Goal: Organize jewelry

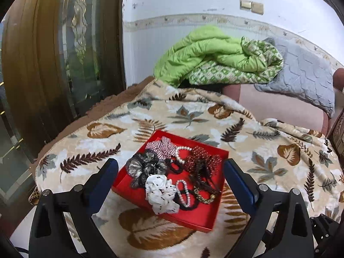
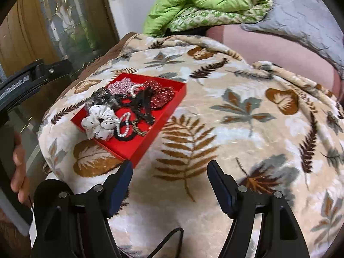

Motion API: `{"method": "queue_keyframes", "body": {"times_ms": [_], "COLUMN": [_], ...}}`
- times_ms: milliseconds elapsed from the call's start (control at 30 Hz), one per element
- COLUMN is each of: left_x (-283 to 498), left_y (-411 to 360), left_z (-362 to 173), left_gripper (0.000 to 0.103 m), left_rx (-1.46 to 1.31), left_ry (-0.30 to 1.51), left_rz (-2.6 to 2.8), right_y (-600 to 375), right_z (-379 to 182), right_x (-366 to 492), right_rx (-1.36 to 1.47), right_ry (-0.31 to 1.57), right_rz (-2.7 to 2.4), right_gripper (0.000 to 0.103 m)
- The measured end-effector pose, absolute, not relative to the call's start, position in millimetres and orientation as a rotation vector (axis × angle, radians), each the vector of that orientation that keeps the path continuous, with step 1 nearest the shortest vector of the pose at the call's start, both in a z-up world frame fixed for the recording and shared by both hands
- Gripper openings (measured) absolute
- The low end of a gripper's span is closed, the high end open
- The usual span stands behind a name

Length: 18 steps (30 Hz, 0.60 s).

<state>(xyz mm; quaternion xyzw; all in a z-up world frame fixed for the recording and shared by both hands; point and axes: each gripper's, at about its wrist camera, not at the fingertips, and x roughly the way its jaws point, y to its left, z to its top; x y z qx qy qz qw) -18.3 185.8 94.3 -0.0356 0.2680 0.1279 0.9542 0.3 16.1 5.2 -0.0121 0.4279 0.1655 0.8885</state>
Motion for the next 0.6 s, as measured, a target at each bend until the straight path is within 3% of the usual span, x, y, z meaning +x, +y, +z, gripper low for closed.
{"method": "queue_keyframes", "body": {"times_ms": [167,600], "left_x": [-42.1,-63.9], "left_y": [170.3,160.1], "left_z": [103.0,86.9], "left_gripper": [0.101,0.101], "left_rx": [-0.063,-0.070], "left_ry": [0.482,0.615], "left_rz": [0.257,0.225], "right_y": [6.6,-4.3], "right_z": [11.7,21.1], "right_x": [-12.2,-28.9], "right_rx": [-0.037,-0.023], "right_ry": [0.861,0.834], "right_rz": [0.296,0.235], "right_gripper": [0.080,0.083]}}
